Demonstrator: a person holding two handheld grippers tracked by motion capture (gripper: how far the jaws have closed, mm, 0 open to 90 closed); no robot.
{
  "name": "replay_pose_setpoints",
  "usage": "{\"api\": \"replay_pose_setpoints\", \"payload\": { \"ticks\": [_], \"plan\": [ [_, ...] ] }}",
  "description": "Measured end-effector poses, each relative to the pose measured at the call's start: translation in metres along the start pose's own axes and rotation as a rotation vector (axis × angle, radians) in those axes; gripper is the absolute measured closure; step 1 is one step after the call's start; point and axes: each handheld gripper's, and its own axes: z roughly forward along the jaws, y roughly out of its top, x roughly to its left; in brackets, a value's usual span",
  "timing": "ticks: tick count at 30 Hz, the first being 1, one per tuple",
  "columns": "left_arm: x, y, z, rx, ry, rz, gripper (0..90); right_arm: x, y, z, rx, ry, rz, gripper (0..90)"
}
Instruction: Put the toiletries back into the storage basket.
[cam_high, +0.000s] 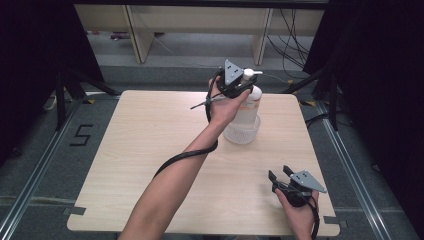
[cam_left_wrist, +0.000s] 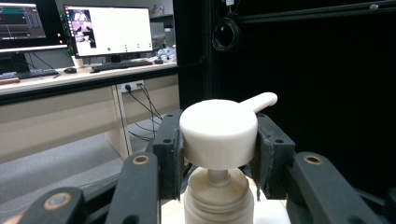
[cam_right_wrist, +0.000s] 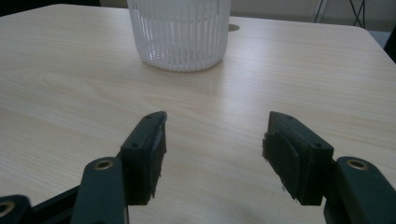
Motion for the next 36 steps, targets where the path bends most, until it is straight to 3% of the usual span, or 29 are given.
{"api": "replay_pose_setpoints", "payload": {
  "ticks": [7,28,31,36],
  "plan": [
    [-0.002,-0.008,0.001,0.02,-0.002,0.006,58.9,-0.001,0.0,0.001,0.003,-0.003,-0.035,39.2],
    [0.0,-0.036,0.008,0.085,0.006,-0.01,58.8,-0.001,0.0,0.001,0.002,-0.007,-0.03,39.2],
    [0.001,-0.039,0.008,0.077,0.009,-0.017,58.7,-0.001,0.0,0.001,0.002,-0.007,-0.028,39.2],
    [0.001,-0.038,0.007,0.088,-0.013,-0.012,58.3,-0.001,0.0,0.0,0.005,-0.014,-0.03,39.1]
  ]
}}
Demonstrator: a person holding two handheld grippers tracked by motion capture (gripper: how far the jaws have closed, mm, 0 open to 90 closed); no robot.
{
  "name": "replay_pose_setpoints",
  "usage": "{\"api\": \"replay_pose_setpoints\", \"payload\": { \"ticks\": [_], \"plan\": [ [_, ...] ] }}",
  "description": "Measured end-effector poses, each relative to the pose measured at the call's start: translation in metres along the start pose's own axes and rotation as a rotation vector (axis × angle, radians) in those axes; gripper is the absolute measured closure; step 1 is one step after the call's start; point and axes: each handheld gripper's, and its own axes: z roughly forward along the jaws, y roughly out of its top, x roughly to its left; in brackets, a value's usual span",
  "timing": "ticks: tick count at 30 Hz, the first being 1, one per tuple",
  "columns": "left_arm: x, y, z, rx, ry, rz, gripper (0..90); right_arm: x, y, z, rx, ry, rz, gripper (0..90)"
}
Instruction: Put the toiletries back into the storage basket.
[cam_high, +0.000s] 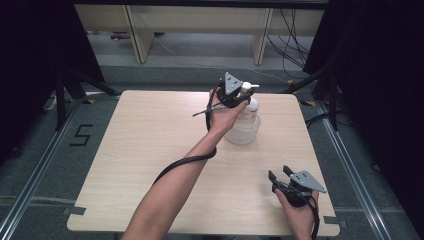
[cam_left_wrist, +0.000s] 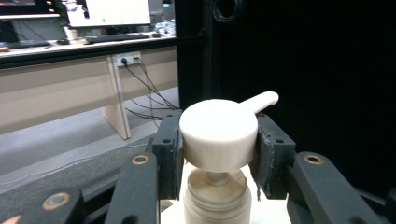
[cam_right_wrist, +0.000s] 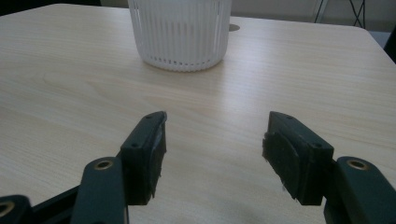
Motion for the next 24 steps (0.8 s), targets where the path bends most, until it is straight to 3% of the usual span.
{"api": "replay_pose_setpoints", "payload": {
  "ticks": [2,6,8,12,13,15,22,23,24],
  "plan": [
    [0.001,0.0,0.0,0.006,0.01,0.003,57.5,0.0,0.0,-0.001,0.004,0.016,0.007,39.2],
    [0.002,-0.003,0.001,0.026,0.009,0.005,51.7,0.0,0.0,-0.002,-0.002,0.002,-0.001,39.1],
    [0.001,-0.004,0.001,0.032,0.009,0.011,47.8,0.003,-0.001,-0.001,-0.009,0.006,0.03,39.1],
    [-0.002,-0.003,-0.001,0.031,0.004,0.011,39.5,0.001,0.0,-0.002,-0.002,-0.001,0.005,39.1],
    [-0.002,-0.002,-0.002,0.033,0.006,0.014,35.5,0.004,0.0,-0.002,0.003,0.006,0.047,39.1],
    [-0.001,-0.001,-0.006,0.036,0.002,0.02,30.0,0.004,0.0,-0.002,0.009,0.009,0.054,39.0],
    [0.006,-0.006,-0.038,0.059,-0.054,0.019,22.5,0.003,-0.001,-0.002,0.0,0.01,0.052,39.0],
    [0.007,-0.008,-0.046,0.06,-0.063,0.025,22.1,0.0,0.0,-0.002,-0.006,0.003,0.011,38.9],
    [0.008,-0.011,-0.055,0.065,-0.066,0.031,22.0,-0.001,0.0,-0.002,-0.01,-0.004,0.0,38.9]
  ]
}}
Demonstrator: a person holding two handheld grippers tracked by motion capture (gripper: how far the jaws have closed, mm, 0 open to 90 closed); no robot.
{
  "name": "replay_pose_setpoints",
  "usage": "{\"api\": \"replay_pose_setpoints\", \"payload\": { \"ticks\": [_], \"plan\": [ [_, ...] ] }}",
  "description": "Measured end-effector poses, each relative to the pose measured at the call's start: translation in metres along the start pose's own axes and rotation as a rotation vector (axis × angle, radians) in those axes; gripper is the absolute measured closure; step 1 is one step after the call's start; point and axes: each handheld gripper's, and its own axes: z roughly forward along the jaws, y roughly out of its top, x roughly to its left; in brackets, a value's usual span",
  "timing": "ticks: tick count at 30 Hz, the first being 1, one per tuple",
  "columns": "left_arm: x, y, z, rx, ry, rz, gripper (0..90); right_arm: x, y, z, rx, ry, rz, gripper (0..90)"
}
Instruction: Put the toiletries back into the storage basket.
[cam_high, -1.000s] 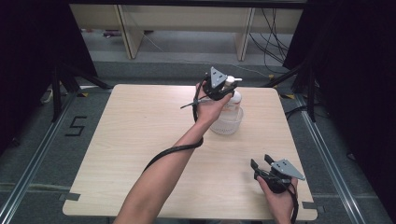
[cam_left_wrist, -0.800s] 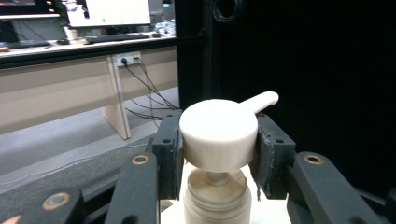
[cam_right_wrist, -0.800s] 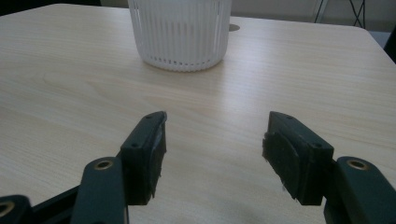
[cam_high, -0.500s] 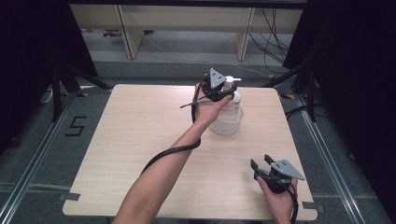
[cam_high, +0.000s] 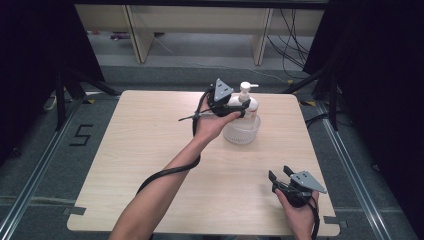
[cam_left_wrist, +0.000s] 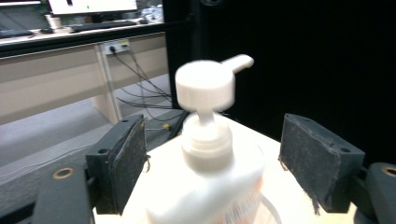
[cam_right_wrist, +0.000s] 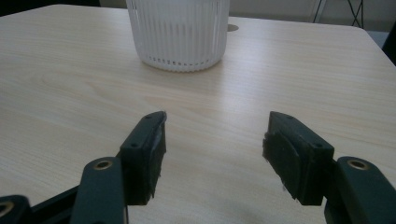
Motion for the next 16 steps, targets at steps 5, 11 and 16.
{"api": "replay_pose_setpoints", "payload": {
  "ticks": [5,11,16],
  "plan": [
    [0.005,-0.036,-0.049,0.019,-0.013,0.001,21.8,0.001,-0.001,0.002,-0.01,0.019,0.028,38.9],
    [0.008,-0.094,-0.113,0.055,0.006,0.026,22.1,0.003,-0.001,0.001,-0.005,-0.001,0.021,38.7],
    [0.009,-0.139,-0.163,0.082,0.02,0.042,22.1,0.003,-0.001,0.001,0.006,0.016,0.027,37.3]
  ]
}}
